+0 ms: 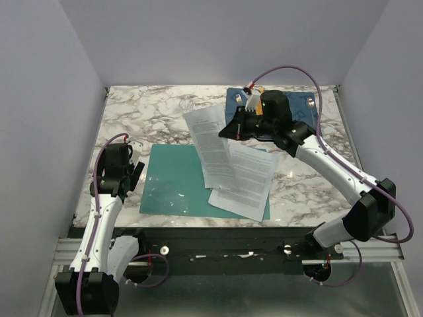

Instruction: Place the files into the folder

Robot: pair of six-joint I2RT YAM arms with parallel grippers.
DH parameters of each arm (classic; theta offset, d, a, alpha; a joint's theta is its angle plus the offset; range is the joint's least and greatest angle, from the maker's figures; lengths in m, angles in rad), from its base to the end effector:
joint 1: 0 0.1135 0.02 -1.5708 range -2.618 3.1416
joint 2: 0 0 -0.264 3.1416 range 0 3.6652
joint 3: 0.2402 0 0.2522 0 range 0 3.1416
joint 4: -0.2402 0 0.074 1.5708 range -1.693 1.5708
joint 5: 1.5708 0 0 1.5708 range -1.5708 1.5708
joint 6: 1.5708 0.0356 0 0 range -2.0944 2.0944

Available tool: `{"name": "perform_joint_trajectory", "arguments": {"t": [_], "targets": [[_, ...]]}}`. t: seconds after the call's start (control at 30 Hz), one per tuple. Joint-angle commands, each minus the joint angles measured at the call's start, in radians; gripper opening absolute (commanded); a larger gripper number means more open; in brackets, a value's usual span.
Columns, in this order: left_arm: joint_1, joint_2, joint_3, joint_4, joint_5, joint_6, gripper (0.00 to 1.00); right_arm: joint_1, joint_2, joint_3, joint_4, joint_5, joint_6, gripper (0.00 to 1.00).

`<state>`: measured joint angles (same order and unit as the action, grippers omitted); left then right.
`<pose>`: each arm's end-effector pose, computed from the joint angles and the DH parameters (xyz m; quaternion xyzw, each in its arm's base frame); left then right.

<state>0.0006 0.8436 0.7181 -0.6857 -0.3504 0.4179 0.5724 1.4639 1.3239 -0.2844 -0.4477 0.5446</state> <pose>0.1690 0.0123 0.2617 0.1262 0.9081 0.2342 0.3235 0.2770 0.1968 0.3575 -0.1318 0.8175 0.4384 0.3496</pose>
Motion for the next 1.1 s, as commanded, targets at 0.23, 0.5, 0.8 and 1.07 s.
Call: {"name": "perform_joint_trajectory", "arguments": {"t": [0.23,0.5,0.8,1.07], "targets": [[0.002,-0.05,-0.02,-0.012,0.007,-0.002,0.99,0.138,0.191,0.205,-0.246,0.06,-0.15,0.01],[0.002,-0.066,-0.051,0.006,0.002,0.009,0.99,0.184,0.271,0.308,-0.309,0.101,-0.166,0.01],[0.002,-0.071,-0.068,0.02,0.007,0.009,0.99,0.199,0.349,0.393,-0.334,0.116,-0.175,0.01],[0.002,-0.075,-0.074,0.031,0.002,0.016,0.99,0.201,0.391,0.403,-0.311,0.122,-0.163,0.01]]}}
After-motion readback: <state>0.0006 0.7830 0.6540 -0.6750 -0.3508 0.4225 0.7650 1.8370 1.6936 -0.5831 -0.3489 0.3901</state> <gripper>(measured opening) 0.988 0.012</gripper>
